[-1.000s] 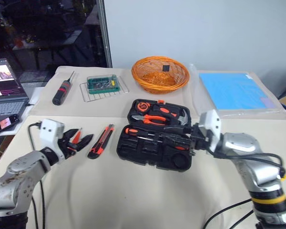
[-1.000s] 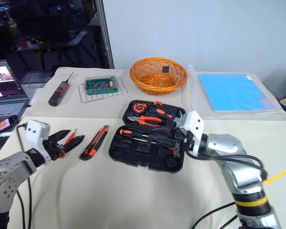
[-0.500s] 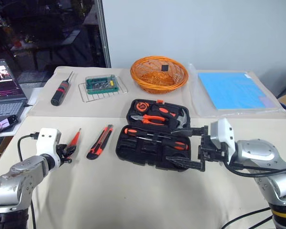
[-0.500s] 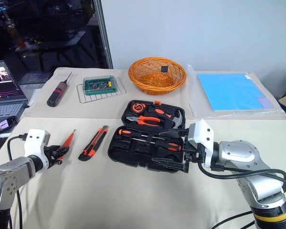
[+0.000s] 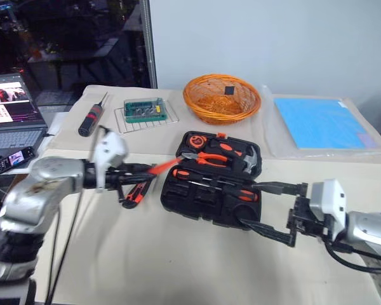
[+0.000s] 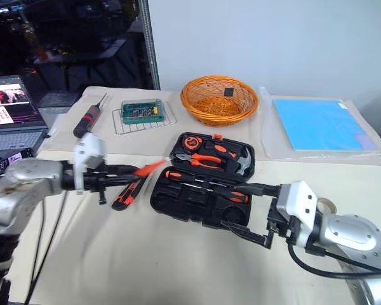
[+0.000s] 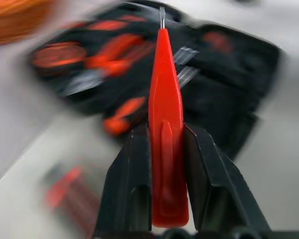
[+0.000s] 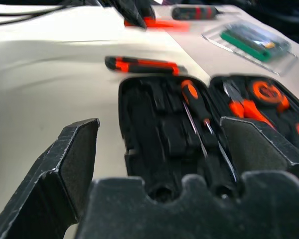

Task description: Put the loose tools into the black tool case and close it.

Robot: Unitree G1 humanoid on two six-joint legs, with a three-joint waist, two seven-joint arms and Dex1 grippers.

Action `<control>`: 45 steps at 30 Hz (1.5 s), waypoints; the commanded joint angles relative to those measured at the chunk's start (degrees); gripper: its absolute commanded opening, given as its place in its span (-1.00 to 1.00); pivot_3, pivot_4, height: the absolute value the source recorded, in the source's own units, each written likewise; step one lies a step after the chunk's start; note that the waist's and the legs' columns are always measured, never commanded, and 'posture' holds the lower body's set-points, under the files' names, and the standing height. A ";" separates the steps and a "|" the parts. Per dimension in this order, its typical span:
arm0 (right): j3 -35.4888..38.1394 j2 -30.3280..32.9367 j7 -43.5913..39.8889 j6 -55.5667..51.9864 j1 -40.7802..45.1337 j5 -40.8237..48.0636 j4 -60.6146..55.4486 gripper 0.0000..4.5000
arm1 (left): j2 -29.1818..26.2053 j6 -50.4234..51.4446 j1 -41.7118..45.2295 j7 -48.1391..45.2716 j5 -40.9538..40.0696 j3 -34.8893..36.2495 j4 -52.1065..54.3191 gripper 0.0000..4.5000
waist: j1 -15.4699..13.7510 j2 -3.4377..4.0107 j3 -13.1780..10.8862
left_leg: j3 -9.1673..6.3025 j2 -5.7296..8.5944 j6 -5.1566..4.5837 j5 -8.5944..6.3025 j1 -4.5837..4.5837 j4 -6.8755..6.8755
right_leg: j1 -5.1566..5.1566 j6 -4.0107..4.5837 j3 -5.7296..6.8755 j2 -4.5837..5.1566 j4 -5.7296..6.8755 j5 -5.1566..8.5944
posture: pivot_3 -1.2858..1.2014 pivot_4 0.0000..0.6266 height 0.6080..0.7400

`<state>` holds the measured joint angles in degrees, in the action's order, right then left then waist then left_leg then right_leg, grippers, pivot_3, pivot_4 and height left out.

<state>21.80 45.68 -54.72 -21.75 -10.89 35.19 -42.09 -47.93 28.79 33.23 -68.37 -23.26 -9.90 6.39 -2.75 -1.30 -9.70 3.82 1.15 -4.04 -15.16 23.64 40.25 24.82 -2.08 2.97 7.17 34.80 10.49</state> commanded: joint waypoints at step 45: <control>11.18 -0.63 8.66 -2.97 -13.79 3.68 -11.95 1.00 | 21.54 5.17 8.42 -0.83 8.16 0.41 -16.11 -0.98 | 1.82 -0.20 -0.06 | -0.03 -0.11 -0.52 -0.26 -0.01 0.73 | -0.20 -0.74 -0.35 0.01 0.19 0.09 | 0.03 -0.52 1.00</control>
<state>32.47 44.69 -46.15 -25.48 -25.28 38.94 -53.57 -26.34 34.18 42.18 -72.95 -17.23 -8.77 -11.79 -0.93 -1.50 -9.76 3.77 1.04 -4.56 -15.43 23.61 40.99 24.61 -2.57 2.63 7.19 34.99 10.42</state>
